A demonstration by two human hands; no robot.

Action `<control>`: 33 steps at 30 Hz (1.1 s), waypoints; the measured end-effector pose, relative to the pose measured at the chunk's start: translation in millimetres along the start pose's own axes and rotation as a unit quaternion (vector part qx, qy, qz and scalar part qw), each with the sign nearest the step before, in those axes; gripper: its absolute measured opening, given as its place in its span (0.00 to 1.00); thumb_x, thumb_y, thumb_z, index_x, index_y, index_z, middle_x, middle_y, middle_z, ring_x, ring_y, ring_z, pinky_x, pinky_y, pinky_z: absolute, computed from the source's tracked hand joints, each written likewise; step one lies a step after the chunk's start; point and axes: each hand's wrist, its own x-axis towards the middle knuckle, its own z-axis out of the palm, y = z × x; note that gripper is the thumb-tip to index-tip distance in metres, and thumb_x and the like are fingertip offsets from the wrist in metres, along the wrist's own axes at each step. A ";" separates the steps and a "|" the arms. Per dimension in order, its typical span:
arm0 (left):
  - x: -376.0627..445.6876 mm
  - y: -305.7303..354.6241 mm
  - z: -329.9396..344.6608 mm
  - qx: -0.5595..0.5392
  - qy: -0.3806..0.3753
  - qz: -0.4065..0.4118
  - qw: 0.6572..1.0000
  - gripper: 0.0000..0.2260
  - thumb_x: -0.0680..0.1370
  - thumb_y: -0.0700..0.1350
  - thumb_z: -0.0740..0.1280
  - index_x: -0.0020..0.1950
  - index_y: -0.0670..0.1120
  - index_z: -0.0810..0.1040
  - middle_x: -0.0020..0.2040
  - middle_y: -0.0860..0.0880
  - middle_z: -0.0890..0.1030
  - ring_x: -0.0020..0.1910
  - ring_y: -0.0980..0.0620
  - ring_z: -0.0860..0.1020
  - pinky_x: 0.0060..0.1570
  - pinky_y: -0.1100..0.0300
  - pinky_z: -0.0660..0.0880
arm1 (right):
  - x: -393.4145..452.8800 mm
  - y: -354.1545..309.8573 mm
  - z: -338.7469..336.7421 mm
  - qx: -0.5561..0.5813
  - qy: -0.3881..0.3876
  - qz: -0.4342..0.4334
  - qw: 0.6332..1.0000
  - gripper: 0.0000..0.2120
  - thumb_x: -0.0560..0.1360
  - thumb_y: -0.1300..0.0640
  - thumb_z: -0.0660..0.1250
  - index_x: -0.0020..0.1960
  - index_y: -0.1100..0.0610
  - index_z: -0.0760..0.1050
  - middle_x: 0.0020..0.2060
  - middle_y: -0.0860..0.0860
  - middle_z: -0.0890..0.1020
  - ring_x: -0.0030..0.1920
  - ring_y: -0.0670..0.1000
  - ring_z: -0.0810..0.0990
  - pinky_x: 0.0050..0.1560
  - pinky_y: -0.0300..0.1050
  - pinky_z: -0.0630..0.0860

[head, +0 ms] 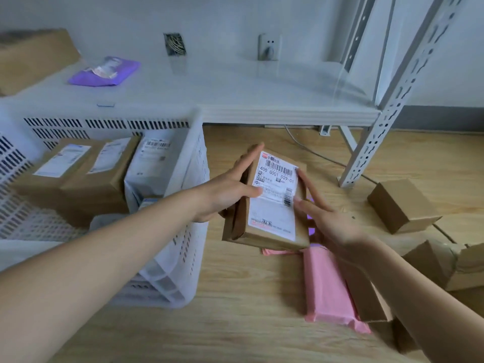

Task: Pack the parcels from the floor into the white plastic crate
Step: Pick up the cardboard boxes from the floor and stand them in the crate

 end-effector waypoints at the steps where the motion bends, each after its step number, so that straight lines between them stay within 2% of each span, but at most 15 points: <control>1: -5.9 2.8 -10.1 -0.005 0.003 0.007 1.000 0.35 0.78 0.37 0.62 0.64 0.77 0.52 0.74 0.62 0.57 0.68 0.57 0.64 0.55 0.67 0.65 | 5.4 -6.6 8.5 0.012 -0.004 -0.014 1.000 0.23 0.77 0.53 0.61 0.56 0.22 0.65 0.50 0.36 0.82 0.47 0.45 0.82 0.44 0.50 0.79; 3: -18.2 7.9 -31.5 -0.008 0.021 0.021 1.000 0.33 0.78 0.38 0.61 0.65 0.75 0.55 0.67 0.62 0.69 0.58 0.61 0.72 0.45 0.70 0.68 | 15.1 -22.0 30.1 0.027 -0.009 -0.039 0.999 0.24 0.76 0.54 0.63 0.56 0.23 0.66 0.52 0.34 0.81 0.49 0.46 0.82 0.49 0.53 0.77; 6: -36.0 15.6 -67.8 -0.011 0.048 0.049 0.998 0.27 0.78 0.37 0.61 0.61 0.71 0.63 0.55 0.66 0.74 0.52 0.67 0.73 0.43 0.72 0.72 | 28.2 -43.4 68.7 0.032 0.005 -0.069 0.997 0.27 0.74 0.58 0.65 0.55 0.24 0.68 0.53 0.35 0.80 0.44 0.43 0.83 0.37 0.43 0.80; 9: -56.6 16.2 -102.6 -0.033 0.069 0.065 0.995 0.22 0.79 0.39 0.61 0.54 0.69 0.70 0.58 0.64 0.74 0.53 0.64 0.72 0.42 0.67 0.69 | 39.9 -61.9 103.6 0.048 0.028 -0.103 0.993 0.26 0.74 0.62 0.64 0.56 0.29 0.70 0.50 0.34 0.81 0.50 0.42 0.82 0.45 0.38 0.79; 12: -71.9 17.7 -129.6 -0.042 0.089 0.086 0.991 0.19 0.79 0.41 0.60 0.52 0.69 0.72 0.59 0.59 0.76 0.50 0.61 0.76 0.36 0.70 0.73 | 48.4 -80.4 132.1 0.040 0.032 -0.129 0.990 0.25 0.74 0.63 0.64 0.56 0.33 0.70 0.47 0.33 0.82 0.48 0.39 0.81 0.41 0.31 0.77; 14: -78.1 21.8 -148.4 -0.031 0.109 0.102 0.988 0.18 0.79 0.41 0.60 0.51 0.68 0.73 0.56 0.60 0.78 0.46 0.64 0.78 0.33 0.74 0.73 | 55.8 -92.6 149.2 0.038 0.040 -0.141 0.988 0.23 0.74 0.61 0.64 0.54 0.32 0.70 0.48 0.32 0.81 0.48 0.39 0.81 0.41 0.31 0.76; 15: -81.1 23.2 -159.2 -0.020 0.116 0.101 0.988 0.17 0.80 0.42 0.59 0.51 0.67 0.74 0.56 0.59 0.78 0.46 0.63 0.78 0.35 0.72 0.74 | 60.9 -97.2 158.5 0.035 0.041 -0.143 0.988 0.22 0.74 0.60 0.64 0.53 0.31 0.71 0.48 0.31 0.80 0.48 0.39 0.81 0.40 0.32 0.76; 18: -91.5 14.1 -197.0 0.013 0.111 0.056 0.992 0.16 0.80 0.45 0.57 0.49 0.67 0.75 0.57 0.56 0.79 0.51 0.55 0.77 0.38 0.64 0.76 | 77.2 -96.6 193.7 -0.016 0.037 -0.109 0.993 0.21 0.74 0.56 0.64 0.52 0.28 0.69 0.50 0.35 0.79 0.46 0.41 0.81 0.36 0.35 0.77; 19: -96.4 5.0 -209.9 0.016 0.106 0.034 0.994 0.16 0.80 0.45 0.57 0.49 0.67 0.76 0.58 0.55 0.79 0.52 0.55 0.76 0.42 0.64 0.76 | 83.0 -91.5 206.5 -0.039 0.030 -0.084 0.995 0.21 0.75 0.55 0.63 0.53 0.27 0.67 0.50 0.37 0.79 0.45 0.42 0.81 0.35 0.36 0.77; 21: -110.4 -16.0 -232.3 0.014 0.091 -0.021 0.996 0.14 0.79 0.47 0.60 0.48 0.69 0.75 0.64 0.56 0.75 0.59 0.52 0.74 0.60 0.55 0.69 | 94.2 -79.6 233.8 -0.080 0.008 -0.040 0.996 0.20 0.76 0.54 0.62 0.56 0.29 0.63 0.46 0.38 0.79 0.40 0.41 0.81 0.33 0.37 0.77; 23: -125.2 -35.4 -248.3 0.022 0.070 -0.092 0.993 0.13 0.70 0.54 0.68 0.48 0.72 0.74 0.66 0.55 0.71 0.64 0.48 0.71 0.68 0.45 0.61 | 105.1 -68.7 258.5 -0.094 -0.012 -0.003 0.995 0.19 0.77 0.55 0.60 0.59 0.33 0.62 0.37 0.38 0.79 0.34 0.39 0.80 0.30 0.37 0.78; 26: -137.2 -60.8 -271.6 0.015 0.021 -0.165 0.986 0.24 0.58 0.57 0.72 0.52 0.73 0.73 0.64 0.56 0.72 0.62 0.48 0.73 0.63 0.46 0.68 | 117.2 -55.7 286.3 -0.110 -0.053 0.056 0.991 0.21 0.78 0.57 0.59 0.67 0.41 0.60 0.40 0.43 0.77 0.36 0.43 0.78 0.33 0.37 0.79; 29: -138.8 -81.5 -283.6 0.023 -0.013 -0.212 0.977 0.24 0.61 0.56 0.70 0.55 0.71 0.71 0.56 0.60 0.75 0.53 0.53 0.78 0.49 0.55 0.76 | 123.8 -43.6 298.9 -0.103 -0.086 0.113 0.985 0.21 0.78 0.58 0.59 0.69 0.47 0.61 0.48 0.46 0.77 0.40 0.44 0.78 0.38 0.36 0.78; 32: -131.0 -104.8 -286.0 0.043 -0.039 -0.255 0.965 0.22 0.68 0.54 0.68 0.58 0.69 0.67 0.55 0.56 0.76 0.54 0.49 0.77 0.53 0.53 0.74 | 130.5 -33.2 302.7 -0.201 -0.080 0.115 0.970 0.11 0.77 0.58 0.61 0.58 0.48 0.69 0.46 0.46 0.76 0.41 0.43 0.75 0.39 0.28 0.74; 33: -126.1 -110.4 -285.1 0.051 -0.053 -0.263 0.962 0.22 0.71 0.53 0.68 0.60 0.69 0.65 0.54 0.56 0.76 0.53 0.50 0.77 0.51 0.55 0.75 | 133.0 -30.9 303.6 -0.238 -0.080 0.108 0.962 0.09 0.76 0.58 0.61 0.56 0.51 0.70 0.45 0.46 0.76 0.43 0.43 0.76 0.42 0.28 0.73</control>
